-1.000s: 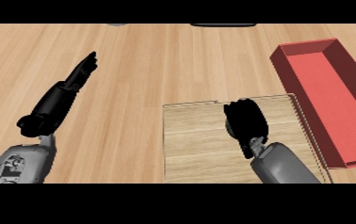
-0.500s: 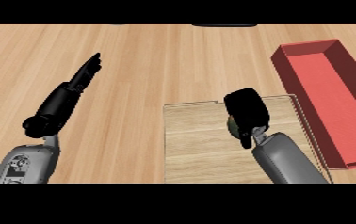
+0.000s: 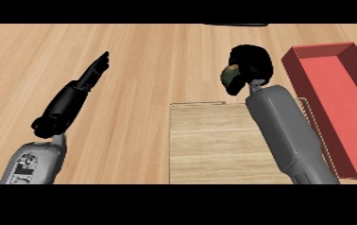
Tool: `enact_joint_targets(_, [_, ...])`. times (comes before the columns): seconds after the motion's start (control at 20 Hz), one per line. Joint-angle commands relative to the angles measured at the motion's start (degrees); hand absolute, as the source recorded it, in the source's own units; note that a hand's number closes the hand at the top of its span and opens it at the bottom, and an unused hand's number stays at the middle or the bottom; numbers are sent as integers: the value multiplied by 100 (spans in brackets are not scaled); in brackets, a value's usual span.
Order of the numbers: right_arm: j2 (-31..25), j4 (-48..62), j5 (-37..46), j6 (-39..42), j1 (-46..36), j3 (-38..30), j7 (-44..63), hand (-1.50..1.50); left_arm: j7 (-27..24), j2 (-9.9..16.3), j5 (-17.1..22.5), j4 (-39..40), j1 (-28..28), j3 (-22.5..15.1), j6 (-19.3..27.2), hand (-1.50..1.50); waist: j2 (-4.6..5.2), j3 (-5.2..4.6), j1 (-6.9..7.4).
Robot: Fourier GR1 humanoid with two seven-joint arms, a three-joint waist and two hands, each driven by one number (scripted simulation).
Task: Pick the squash from the tray and place it in the cardboard box
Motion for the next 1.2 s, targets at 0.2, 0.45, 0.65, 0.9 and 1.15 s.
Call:
enact_joint_targets(0.2, [-32, 1299, 593, -980, -1515, -158, 39, 150, -31, 57, -1, 316, -170, 171, -66, 0, -61, -9, -160])
enact_joint_targets(0.45, [-313, 562, 686, -1201, -1634, -529, 976, 150, 40, 20, -31, 24, 102, 185, 30, 0, -111, -9, -263])
enact_joint_targets(0.65, [-313, 158, 649, -1579, -1783, -1008, 1887, 150, 137, -46, -120, -23, 33, 164, 151, 0, -125, -7, -303])
enact_joint_targets(0.9, [-819, 167, 827, -2065, -1441, -1308, 2088, 150, 75, 30, -23, 30, 19, 265, -6, 0, -105, -8, -292])
enact_joint_targets(1.15, [-1622, 336, 397, -1889, -1285, -1867, 1660, 150, 107, -88, -155, -138, 141, 162, 85, 0, -105, -7, -285])
